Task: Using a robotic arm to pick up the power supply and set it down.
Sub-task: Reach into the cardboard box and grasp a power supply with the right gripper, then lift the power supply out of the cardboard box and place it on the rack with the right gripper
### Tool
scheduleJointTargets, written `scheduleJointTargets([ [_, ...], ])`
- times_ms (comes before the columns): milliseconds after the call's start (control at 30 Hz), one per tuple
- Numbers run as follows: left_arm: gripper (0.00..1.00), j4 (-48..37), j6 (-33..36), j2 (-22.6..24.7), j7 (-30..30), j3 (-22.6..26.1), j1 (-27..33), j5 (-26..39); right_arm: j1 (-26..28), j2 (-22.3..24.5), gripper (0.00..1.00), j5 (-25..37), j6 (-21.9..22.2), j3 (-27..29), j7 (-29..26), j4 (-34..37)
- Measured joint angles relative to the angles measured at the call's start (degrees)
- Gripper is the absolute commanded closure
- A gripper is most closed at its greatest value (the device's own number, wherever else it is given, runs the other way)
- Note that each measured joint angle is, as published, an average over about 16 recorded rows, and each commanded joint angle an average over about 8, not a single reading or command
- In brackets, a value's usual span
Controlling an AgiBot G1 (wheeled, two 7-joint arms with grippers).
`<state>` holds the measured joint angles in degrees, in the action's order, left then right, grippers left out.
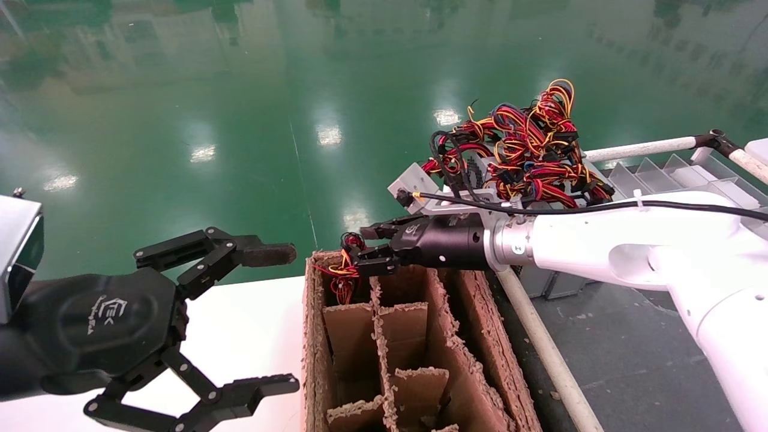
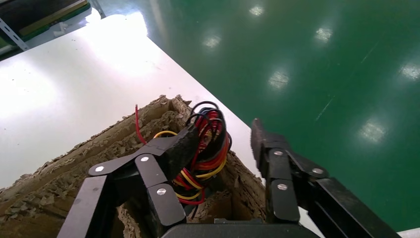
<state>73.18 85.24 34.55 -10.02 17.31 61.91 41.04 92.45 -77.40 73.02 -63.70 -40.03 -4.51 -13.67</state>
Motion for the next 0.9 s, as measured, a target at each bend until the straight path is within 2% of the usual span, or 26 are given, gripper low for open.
scheduleJointTargets([
  [900,0.00,0.0,0.0,0.0,0.0,0.1,0.0,0.0,-0.2,0.8,1.00,-4.6,-2.3,-0.8,0.4,1.6],
])
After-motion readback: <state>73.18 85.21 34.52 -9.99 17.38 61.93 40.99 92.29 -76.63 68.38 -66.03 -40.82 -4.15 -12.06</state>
